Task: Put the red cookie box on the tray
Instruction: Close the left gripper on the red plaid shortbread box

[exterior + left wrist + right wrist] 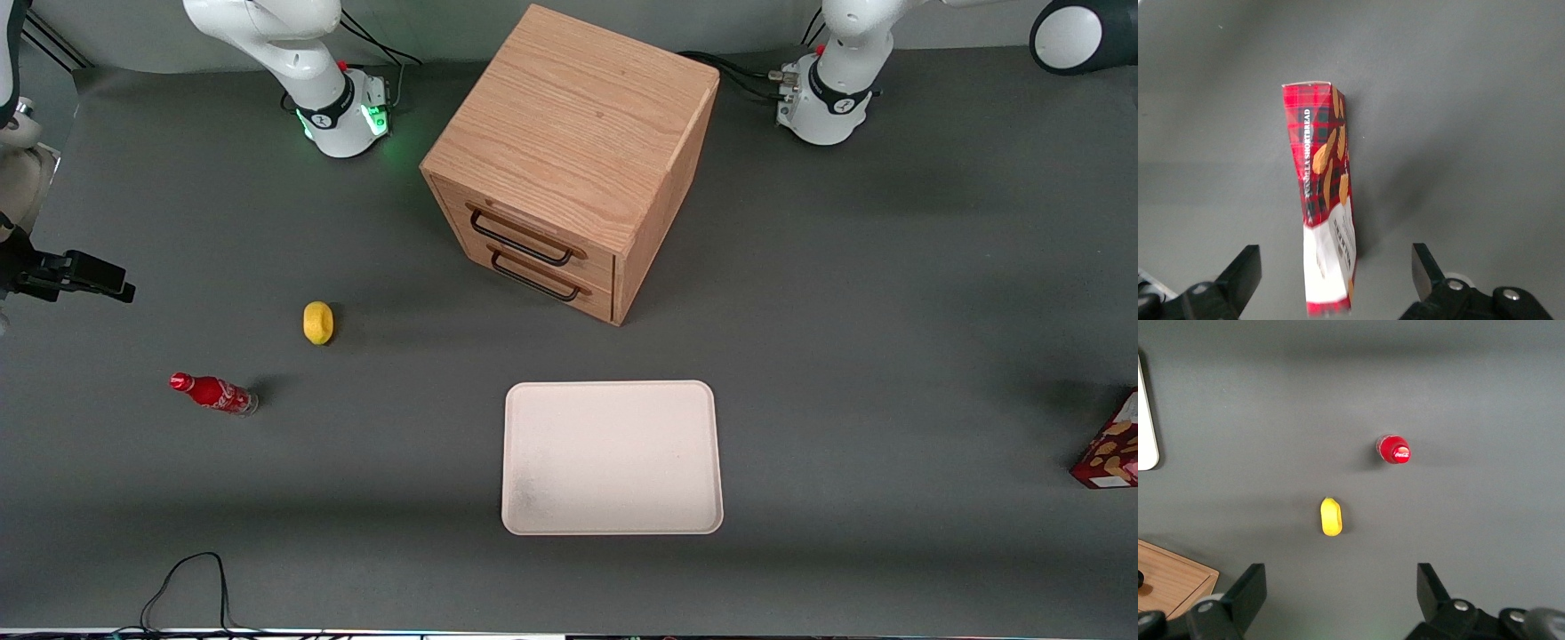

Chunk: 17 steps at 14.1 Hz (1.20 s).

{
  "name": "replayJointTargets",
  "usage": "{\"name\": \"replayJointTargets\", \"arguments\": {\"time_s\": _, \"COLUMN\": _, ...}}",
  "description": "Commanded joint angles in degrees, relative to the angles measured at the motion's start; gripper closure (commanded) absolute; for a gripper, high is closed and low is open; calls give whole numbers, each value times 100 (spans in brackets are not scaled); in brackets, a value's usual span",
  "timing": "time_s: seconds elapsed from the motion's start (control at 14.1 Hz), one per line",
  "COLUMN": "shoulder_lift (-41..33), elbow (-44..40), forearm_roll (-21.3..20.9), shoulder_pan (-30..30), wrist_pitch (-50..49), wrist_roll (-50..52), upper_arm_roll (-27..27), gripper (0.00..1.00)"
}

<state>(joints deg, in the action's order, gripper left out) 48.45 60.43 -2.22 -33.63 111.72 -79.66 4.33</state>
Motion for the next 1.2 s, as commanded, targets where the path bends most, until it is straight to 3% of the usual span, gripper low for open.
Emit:
{"name": "replayJointTargets", "arguments": {"time_s": 0.0, "shoulder_lift": 217, "elbow": -5, "forearm_roll": -86, "shoulder_pan": 32, "wrist_pitch": 306, "wrist_roll": -164, "upper_arm_roll": -11, "gripper": 0}}
{"name": "replayJointTargets", "arguments": {"time_s": 0.64, "shoulder_lift": 710, "elbow": -84, "forearm_roll": -218, "shoulder_pan": 68, "wrist_pitch": 781, "wrist_roll": -243, "upper_arm_roll": -19, "gripper": 1}}
{"name": "replayJointTargets", "arguments": {"time_s": 0.78, "shoulder_lift": 745, "elbow": -75, "forearm_roll": -209, "shoulder_pan": 59, "wrist_pitch": 939, "wrist_roll": -234, "upper_arm_roll": -11, "gripper": 14}}
{"name": "replayJointTargets", "arguments": {"time_s": 0.92, "shoulder_lift": 737, "elbow": -84, "forearm_roll": -209, "shoulder_pan": 50, "wrist_pitch": 966, "wrist_roll": -234, "upper_arm_roll": -11, "gripper": 41}}
{"name": "replayJointTargets", "arguments": {"time_s": 1.13, "shoulder_lift": 719, "elbow": -137, "forearm_roll": -191, "shoulder_pan": 50, "wrist_pitch": 957, "wrist_roll": -217, "upper_arm_roll": -2, "gripper": 72}}
